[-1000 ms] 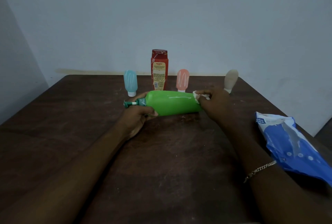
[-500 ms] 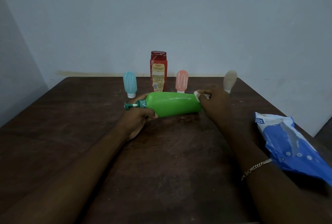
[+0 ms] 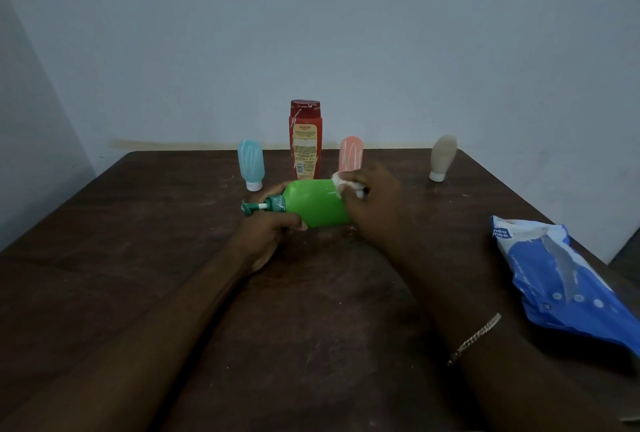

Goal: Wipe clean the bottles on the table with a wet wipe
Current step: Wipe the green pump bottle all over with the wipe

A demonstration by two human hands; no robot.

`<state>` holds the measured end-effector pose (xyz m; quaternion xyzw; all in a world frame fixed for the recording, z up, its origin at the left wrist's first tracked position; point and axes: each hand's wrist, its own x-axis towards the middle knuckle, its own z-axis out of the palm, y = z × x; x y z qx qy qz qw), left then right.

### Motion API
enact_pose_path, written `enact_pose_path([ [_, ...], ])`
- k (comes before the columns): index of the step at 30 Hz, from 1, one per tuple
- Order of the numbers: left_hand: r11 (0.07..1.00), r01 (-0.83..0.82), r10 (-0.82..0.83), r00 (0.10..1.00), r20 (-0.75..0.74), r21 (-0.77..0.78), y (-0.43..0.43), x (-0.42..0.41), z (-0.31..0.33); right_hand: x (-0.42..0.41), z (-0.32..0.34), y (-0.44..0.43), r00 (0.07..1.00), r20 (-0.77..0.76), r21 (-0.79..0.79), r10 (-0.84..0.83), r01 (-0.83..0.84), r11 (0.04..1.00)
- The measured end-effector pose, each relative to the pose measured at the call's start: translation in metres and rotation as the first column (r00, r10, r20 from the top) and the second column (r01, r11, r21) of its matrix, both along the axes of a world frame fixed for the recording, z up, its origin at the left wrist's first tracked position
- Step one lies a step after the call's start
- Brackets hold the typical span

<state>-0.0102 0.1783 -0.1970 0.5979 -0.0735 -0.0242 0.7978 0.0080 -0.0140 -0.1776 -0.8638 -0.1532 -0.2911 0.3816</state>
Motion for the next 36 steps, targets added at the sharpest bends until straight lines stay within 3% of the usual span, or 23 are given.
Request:
enact_pose_path([
  [2, 1.000, -0.011, 0.011, 1.000, 0.004, -0.003, 0.002, 0.002, -0.002, -0.004, -0.003, 0.002, 0.998, 0.041, -0.001, 0.045, -0.045, 0.999],
  [6, 1.000, -0.016, 0.016, 1.000, -0.005, -0.024, 0.001, 0.002, -0.002, 0.016, -0.007, -0.034, 0.977, -0.036, 0.021, -0.209, 0.210, 0.977],
  [9, 1.000, 0.002, -0.002, 1.000, 0.021, -0.003, -0.001, 0.000, -0.001, 0.018, -0.007, -0.038, 0.963, -0.091, 0.052, -0.256, 0.261, 0.964],
  [12, 0.999, 0.042, -0.041, 0.999, 0.010, -0.003, -0.002, -0.004, 0.002, 0.003, 0.001, -0.010, 0.981, -0.074, 0.020, -0.179, 0.181, 0.983],
  [17, 0.999, 0.033, -0.033, 0.999, -0.030, 0.003, 0.003, -0.004, -0.001, -0.018, 0.005, 0.020, 0.992, 0.041, -0.061, 0.123, -0.120, 0.991],
  [24, 0.984, -0.012, -0.010, 0.992, 0.122, 0.179, 0.004, 0.003, -0.005, -0.007, 0.003, -0.013, 0.991, -0.082, -0.028, -0.107, 0.105, 0.994],
  [28, 0.983, -0.031, 0.016, 0.996, 0.085, 0.178, 0.004, 0.002, -0.008, -0.024, 0.004, 0.020, 0.999, 0.053, -0.041, 0.002, 0.000, 0.999],
  [32, 0.992, -0.033, 0.032, 0.999, 0.010, 0.120, 0.003, -0.001, -0.006, -0.035, 0.003, 0.044, 0.968, 0.171, -0.171, 0.186, -0.157, 0.973],
  [36, 0.992, -0.063, 0.062, 0.998, 0.016, 0.108, 0.000, 0.000, -0.003, -0.021, 0.000, 0.022, 0.986, 0.145, -0.139, 0.086, -0.066, 0.988],
])
